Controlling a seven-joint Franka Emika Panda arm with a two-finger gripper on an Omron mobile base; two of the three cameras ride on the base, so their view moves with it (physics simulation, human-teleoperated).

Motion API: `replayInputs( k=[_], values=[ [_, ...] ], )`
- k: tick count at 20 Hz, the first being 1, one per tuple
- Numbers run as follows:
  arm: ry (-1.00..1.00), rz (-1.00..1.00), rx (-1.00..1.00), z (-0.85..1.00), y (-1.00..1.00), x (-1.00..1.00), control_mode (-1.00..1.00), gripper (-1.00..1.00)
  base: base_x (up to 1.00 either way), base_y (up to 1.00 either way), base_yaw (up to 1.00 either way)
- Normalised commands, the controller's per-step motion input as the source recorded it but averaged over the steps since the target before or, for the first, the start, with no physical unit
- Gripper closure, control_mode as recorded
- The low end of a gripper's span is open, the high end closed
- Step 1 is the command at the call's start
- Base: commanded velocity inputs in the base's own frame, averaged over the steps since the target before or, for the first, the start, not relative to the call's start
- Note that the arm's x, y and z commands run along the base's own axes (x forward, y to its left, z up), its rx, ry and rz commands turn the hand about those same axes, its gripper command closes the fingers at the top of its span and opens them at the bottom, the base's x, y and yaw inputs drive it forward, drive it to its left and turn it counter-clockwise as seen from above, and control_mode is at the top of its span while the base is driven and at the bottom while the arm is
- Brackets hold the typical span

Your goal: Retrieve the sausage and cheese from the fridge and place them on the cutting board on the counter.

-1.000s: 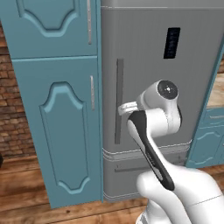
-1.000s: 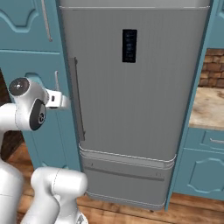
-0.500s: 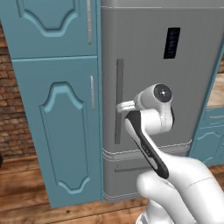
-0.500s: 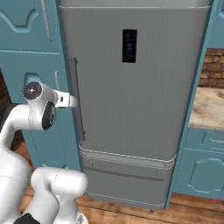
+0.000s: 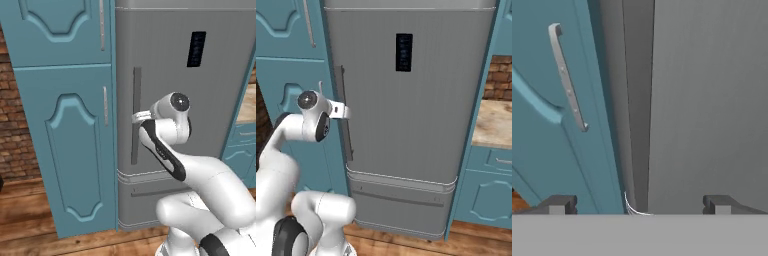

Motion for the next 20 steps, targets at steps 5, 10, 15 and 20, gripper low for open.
replayInputs(
  k=[5, 10, 15, 20],
  values=[
    [0.0, -0.01, 0.0, -0.28, 0.0, 0.49, -1.0, -1.0, 0.0, 0.0, 0.0],
    [0.0, -0.05, 0.0, -0.25, 0.07, 0.62, -1.0, -1.0, 0.0, 0.0, 0.0],
    [0.0, -0.06, 0.0, -0.31, 0.14, 0.66, -1.0, -1.0, 0.0, 0.0, 0.0],
    [0.04, -0.04, 0.0, -0.21, 0.01, 0.67, -1.0, -1.0, 0.0, 0.0, 0.0]
  ],
)
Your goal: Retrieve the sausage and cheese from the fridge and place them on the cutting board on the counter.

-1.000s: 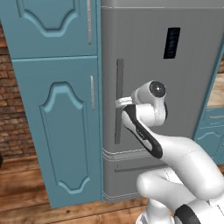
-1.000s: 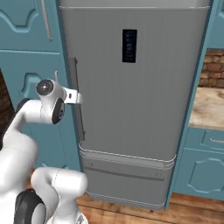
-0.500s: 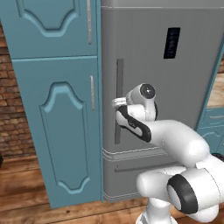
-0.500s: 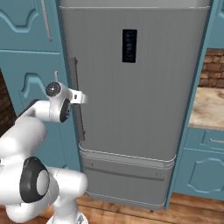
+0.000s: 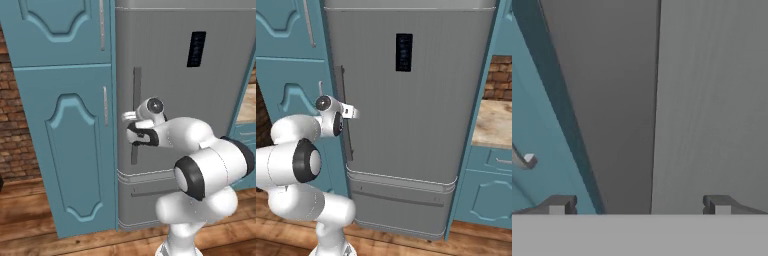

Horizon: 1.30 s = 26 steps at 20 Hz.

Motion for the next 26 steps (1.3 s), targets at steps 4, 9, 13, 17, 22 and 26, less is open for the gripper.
replayInputs(
  k=[4, 9, 13, 17, 22, 26],
  values=[
    [0.05, 0.0, 0.0, -0.19, 0.0, 0.66, -1.0, -1.0, 0.0, 0.0, 0.0],
    [0.01, 0.0, 0.0, -0.19, 0.0, 0.56, -1.0, -1.0, 0.0, 0.0, 0.0],
    [0.0, 0.0, 0.0, -0.18, 0.0, 0.41, -1.0, -1.0, 0.0, 0.0, 0.0],
    [0.0, 0.0, 0.0, 0.0, 0.0, 0.01, -1.0, 1.0, 0.0, 0.0, 0.0],
    [0.0, 0.0, 0.0, 0.0, 0.0, -0.06, -1.0, 1.0, 0.0, 0.0, 0.0],
    [0.05, -0.04, 0.0, -0.09, -0.01, -0.77, -1.0, 1.0, 0.0, 0.0, 0.0]
  ],
)
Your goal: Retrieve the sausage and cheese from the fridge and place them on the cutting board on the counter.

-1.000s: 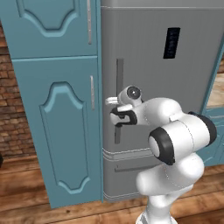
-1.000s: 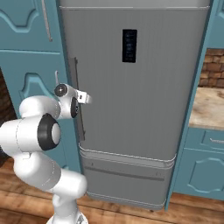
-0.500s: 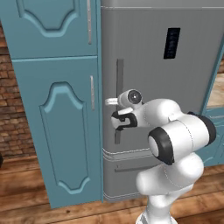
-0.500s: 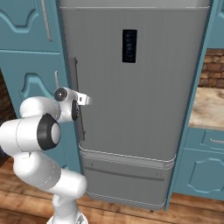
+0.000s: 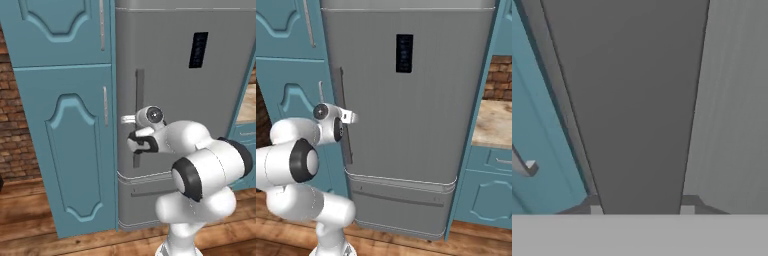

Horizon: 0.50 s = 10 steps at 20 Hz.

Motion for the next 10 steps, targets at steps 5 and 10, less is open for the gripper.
replayInputs(
  k=[5, 10],
  values=[
    [0.11, 0.0, 0.0, -0.22, -0.31, -0.92, -1.0, 1.0, 0.0, 0.0, 0.0],
    [0.24, 0.0, 0.01, -0.22, -0.77, -0.94, -1.0, 1.0, 0.0, 0.0, 0.0]
  ],
)
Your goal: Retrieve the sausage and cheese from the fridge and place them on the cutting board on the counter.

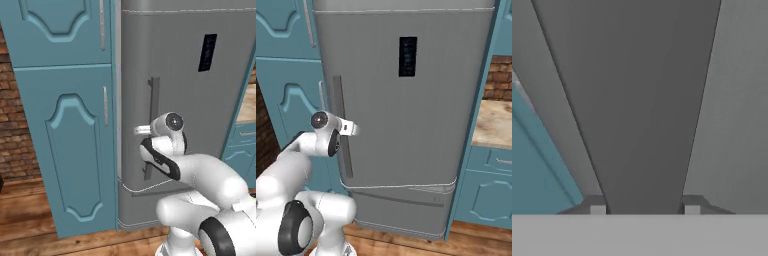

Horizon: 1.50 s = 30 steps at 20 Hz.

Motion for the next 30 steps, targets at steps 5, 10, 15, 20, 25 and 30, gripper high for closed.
replayInputs(
  k=[5, 10, 15, 20, 25, 30],
  values=[
    [0.22, 0.0, 0.0, -0.3, -0.82, -0.79, -1.0, 1.0, 0.0, 0.0, 0.0],
    [0.17, 0.0, 0.01, -0.3, -0.82, -0.76, -1.0, 1.0, 0.0, 0.0, 0.0],
    [0.05, 0.0, 0.01, -0.33, -0.79, -0.73, -1.0, 1.0, 0.0, 0.0, 0.0],
    [0.06, -0.03, 0.02, -0.39, -0.88, -0.96, -1.0, 1.0, 0.0, 0.0, 0.0],
    [0.02, -0.01, 0.02, -0.31, -0.82, -0.68, -1.0, 1.0, 0.0, 0.0, 0.0],
    [-0.02, 0.0, 0.01, -0.24, -0.75, -0.47, -1.0, 1.0, 0.0, 0.0, 0.0]
  ],
)
